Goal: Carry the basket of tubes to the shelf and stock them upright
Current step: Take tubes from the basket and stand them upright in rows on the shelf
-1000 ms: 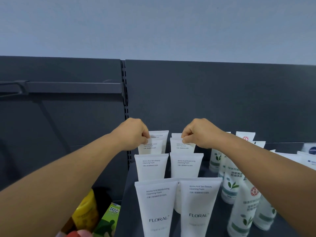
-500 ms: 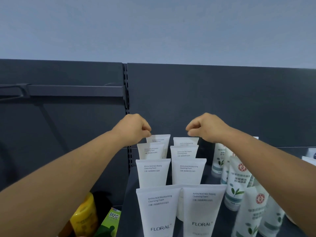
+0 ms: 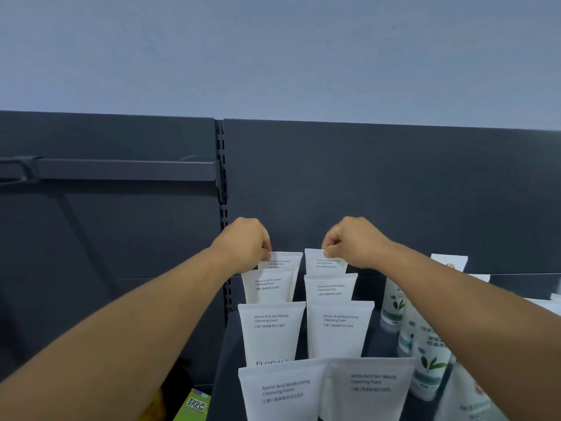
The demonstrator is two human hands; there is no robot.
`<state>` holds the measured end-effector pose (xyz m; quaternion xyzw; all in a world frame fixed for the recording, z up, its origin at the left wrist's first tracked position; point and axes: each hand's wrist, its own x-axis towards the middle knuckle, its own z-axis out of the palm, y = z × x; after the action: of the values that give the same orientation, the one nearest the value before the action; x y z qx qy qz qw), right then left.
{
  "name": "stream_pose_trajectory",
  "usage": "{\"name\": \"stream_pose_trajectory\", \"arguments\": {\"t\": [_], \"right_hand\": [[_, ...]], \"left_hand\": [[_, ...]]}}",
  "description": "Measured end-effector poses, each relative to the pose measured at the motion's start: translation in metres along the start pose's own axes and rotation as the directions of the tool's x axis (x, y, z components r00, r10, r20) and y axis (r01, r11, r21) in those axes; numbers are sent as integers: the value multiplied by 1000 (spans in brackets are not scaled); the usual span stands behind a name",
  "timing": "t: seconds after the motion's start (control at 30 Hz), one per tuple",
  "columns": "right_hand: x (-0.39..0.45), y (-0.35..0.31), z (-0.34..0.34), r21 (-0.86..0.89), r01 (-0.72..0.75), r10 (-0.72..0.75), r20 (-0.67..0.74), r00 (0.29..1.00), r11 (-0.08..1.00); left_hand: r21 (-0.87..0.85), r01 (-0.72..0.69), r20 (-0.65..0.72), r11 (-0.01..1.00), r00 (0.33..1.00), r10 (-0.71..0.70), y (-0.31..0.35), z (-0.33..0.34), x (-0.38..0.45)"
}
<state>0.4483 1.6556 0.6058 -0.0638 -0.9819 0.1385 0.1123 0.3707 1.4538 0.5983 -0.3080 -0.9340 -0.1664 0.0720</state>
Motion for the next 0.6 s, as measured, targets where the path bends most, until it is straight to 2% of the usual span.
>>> {"name": "stream_pose_trajectory", "arguments": {"t": [0.17,0.33,0.6], "right_hand": [[4,0,0,15,-1,2,-40,999,1000],[10,-2,1,4,-12,12,-18,1000,1000],[13,-2,11,2,-1,1,3,1000,1000]], "left_hand": [[1,33,-51,999,998,-33,-8,0,-1],[-40,43,-93,998,995,-46,-13,1,-2],[-66,41,-68,997,997,-45,-16,5,0]]}}
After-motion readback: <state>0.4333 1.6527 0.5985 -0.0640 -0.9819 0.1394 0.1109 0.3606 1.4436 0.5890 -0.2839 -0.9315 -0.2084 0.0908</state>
